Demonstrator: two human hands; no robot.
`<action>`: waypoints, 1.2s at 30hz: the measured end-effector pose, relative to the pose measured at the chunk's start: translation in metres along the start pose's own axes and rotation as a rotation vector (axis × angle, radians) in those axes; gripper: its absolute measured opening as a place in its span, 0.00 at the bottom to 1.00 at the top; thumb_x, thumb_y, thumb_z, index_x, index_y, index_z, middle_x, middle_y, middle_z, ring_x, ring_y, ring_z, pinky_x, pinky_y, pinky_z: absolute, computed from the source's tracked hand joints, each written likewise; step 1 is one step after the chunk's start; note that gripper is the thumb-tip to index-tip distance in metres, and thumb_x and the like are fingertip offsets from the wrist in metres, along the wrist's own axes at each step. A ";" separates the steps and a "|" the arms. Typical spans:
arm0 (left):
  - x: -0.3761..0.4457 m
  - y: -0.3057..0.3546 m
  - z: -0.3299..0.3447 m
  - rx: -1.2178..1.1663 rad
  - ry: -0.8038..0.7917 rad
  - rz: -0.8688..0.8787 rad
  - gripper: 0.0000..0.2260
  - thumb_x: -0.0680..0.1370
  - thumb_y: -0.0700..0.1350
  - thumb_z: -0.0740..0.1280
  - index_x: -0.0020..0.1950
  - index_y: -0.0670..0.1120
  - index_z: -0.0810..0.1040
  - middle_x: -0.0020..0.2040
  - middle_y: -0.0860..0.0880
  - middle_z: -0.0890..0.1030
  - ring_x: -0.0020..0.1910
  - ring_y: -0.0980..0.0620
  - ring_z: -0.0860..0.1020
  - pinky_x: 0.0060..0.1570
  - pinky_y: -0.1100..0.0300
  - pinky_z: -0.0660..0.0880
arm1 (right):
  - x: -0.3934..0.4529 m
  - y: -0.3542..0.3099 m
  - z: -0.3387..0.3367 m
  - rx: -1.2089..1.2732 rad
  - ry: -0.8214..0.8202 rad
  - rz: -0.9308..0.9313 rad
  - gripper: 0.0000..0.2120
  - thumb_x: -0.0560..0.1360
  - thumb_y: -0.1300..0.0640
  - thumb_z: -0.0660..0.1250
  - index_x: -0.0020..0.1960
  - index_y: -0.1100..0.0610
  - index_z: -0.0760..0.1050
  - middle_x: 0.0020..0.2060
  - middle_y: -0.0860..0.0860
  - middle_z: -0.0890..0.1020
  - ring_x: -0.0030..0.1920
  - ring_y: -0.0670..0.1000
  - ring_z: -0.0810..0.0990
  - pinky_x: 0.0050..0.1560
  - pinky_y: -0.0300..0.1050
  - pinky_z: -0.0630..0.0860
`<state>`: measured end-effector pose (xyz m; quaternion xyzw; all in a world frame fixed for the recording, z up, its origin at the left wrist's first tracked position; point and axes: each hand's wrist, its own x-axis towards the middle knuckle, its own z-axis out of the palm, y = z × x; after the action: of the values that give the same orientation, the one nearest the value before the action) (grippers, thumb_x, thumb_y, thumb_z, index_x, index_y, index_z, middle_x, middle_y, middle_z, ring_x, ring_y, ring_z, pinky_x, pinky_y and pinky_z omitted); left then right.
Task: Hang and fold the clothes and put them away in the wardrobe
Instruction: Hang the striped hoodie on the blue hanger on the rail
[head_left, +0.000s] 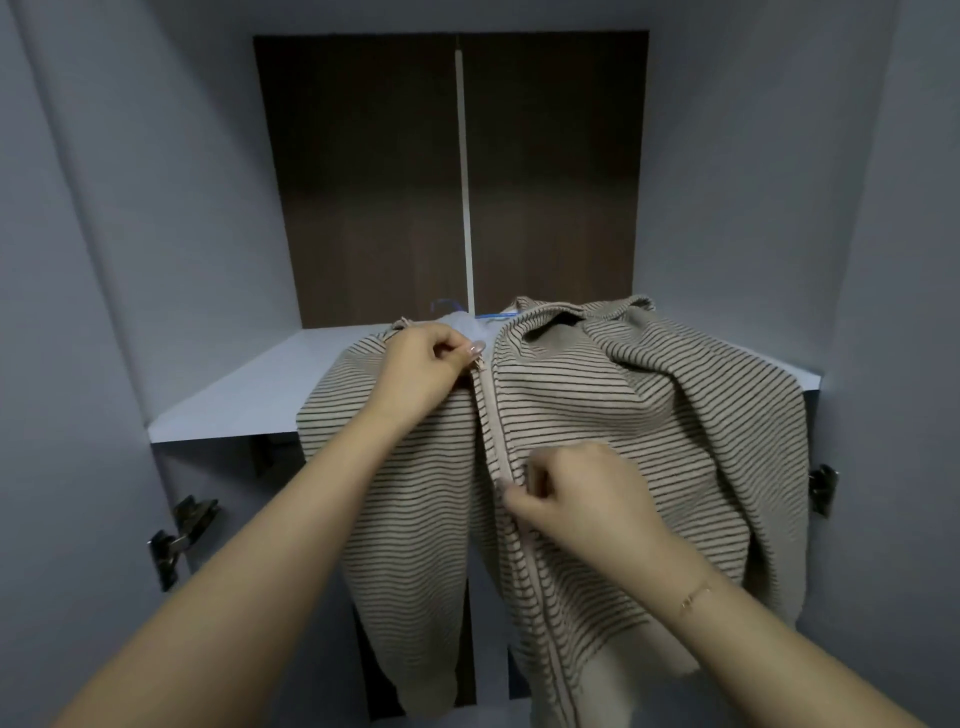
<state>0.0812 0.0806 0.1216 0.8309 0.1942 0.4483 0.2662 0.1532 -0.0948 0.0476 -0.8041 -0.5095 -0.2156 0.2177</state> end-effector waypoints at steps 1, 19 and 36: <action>0.001 0.001 0.000 -0.008 -0.007 0.003 0.05 0.76 0.45 0.72 0.40 0.47 0.82 0.42 0.45 0.84 0.42 0.46 0.80 0.45 0.61 0.75 | 0.014 -0.001 -0.005 0.004 0.086 0.017 0.24 0.70 0.30 0.56 0.36 0.51 0.70 0.31 0.46 0.77 0.38 0.53 0.78 0.34 0.44 0.66; 0.019 -0.029 0.010 -0.021 0.075 -0.061 0.06 0.76 0.45 0.71 0.41 0.44 0.82 0.37 0.49 0.81 0.34 0.56 0.75 0.37 0.70 0.68 | 0.055 -0.005 -0.005 -0.158 0.075 -0.124 0.18 0.74 0.37 0.59 0.38 0.52 0.67 0.37 0.51 0.81 0.41 0.56 0.80 0.33 0.45 0.63; 0.033 -0.033 0.017 -0.123 0.161 -0.094 0.05 0.78 0.40 0.69 0.44 0.41 0.83 0.42 0.46 0.83 0.40 0.51 0.79 0.49 0.59 0.76 | 0.069 -0.006 -0.001 -0.170 -0.005 -0.223 0.12 0.73 0.44 0.60 0.38 0.52 0.68 0.36 0.50 0.76 0.43 0.56 0.80 0.35 0.44 0.63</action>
<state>0.1105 0.1205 0.1150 0.7643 0.2257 0.5119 0.3209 0.1745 -0.0425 0.0885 -0.7586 -0.5760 -0.2790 0.1223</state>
